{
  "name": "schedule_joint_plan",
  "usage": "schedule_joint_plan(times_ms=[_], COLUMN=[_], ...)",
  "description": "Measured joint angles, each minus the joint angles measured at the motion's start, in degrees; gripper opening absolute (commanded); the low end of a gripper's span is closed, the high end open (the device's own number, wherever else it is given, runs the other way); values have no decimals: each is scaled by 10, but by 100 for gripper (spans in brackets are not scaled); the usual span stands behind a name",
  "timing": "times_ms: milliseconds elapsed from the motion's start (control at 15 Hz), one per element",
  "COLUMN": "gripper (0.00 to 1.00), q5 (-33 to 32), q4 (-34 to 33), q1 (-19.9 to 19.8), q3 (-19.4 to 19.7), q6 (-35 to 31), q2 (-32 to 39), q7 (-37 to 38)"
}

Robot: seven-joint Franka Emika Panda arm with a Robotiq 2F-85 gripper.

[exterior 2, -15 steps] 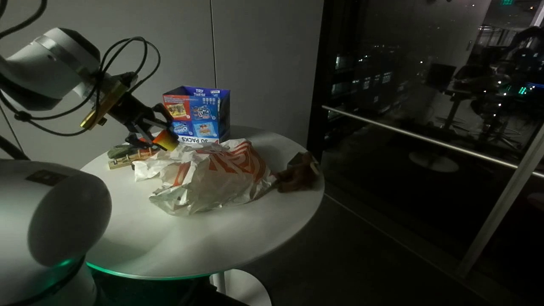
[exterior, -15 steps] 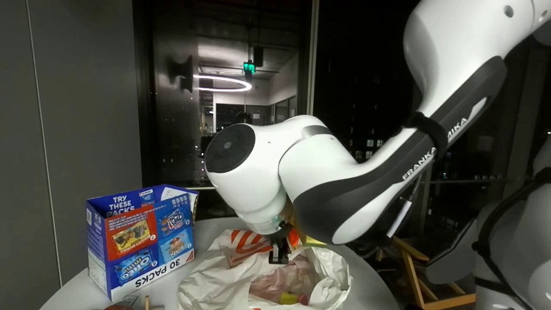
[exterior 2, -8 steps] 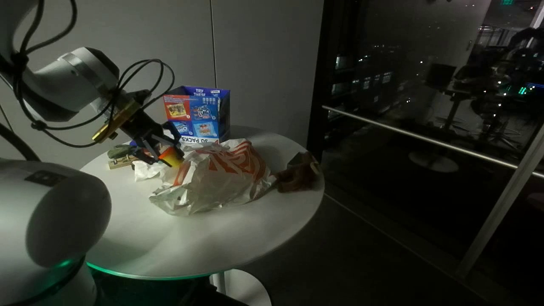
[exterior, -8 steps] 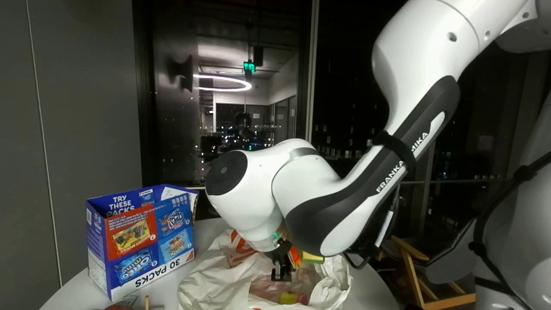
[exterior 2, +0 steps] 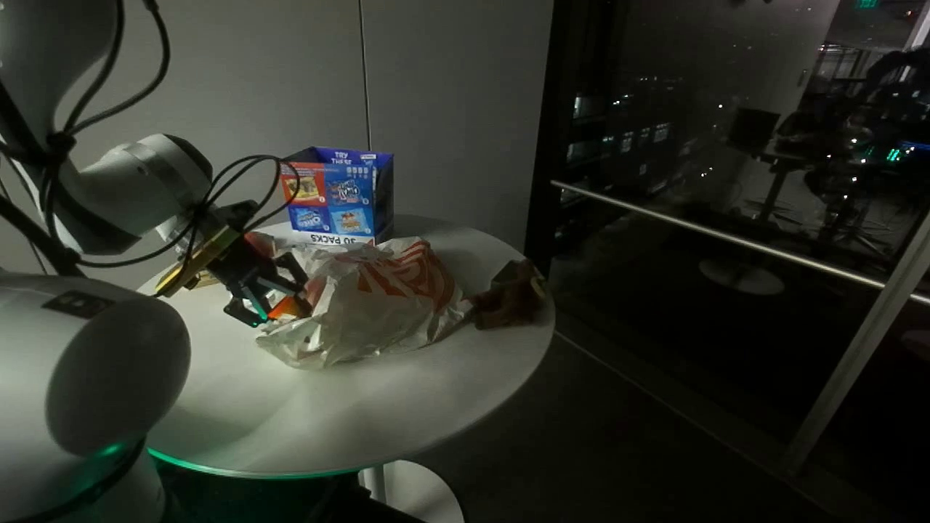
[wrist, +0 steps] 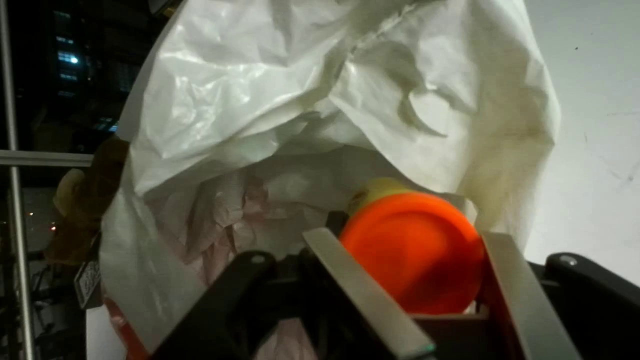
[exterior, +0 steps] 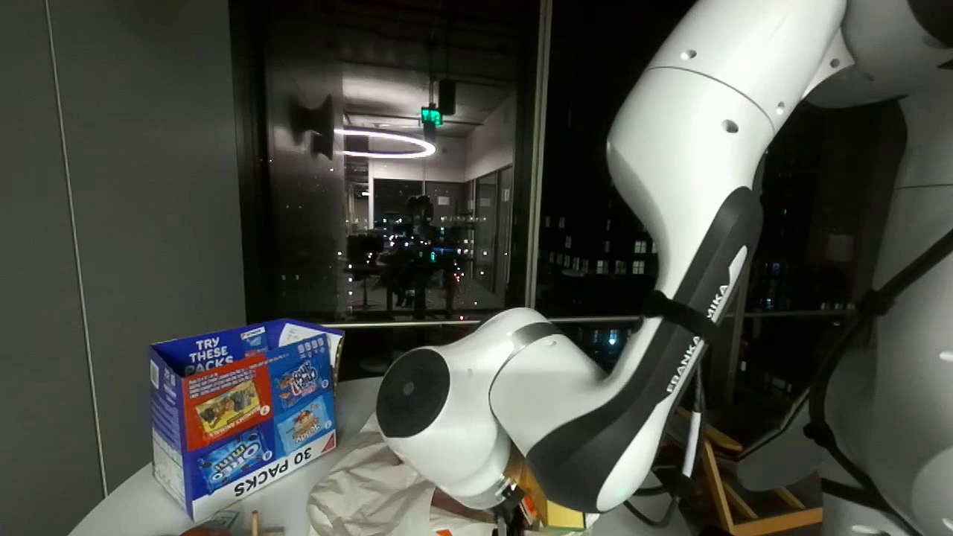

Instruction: Lift the two small yellow containers with the purple and orange lid and the peach plush toy from the table and put them in the plastic

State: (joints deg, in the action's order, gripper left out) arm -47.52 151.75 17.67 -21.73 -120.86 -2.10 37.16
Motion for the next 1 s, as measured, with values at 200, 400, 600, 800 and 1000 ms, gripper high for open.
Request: schedule_joint_plan(times_ms=[200, 400, 600, 800, 1000], gripper=[98, 100, 100, 100, 100], q5=[-14, -11, -12, -46, -90], q4=[23, 57, 59, 26, 1], q1=[16, 43, 83, 77, 64], q3=[-7, -28, -59, -46, -30], q6=[-16, -44, -27, 18, 36], q2=[13, 22, 16, -31, -72], q7=[43, 85, 117, 67, 38])
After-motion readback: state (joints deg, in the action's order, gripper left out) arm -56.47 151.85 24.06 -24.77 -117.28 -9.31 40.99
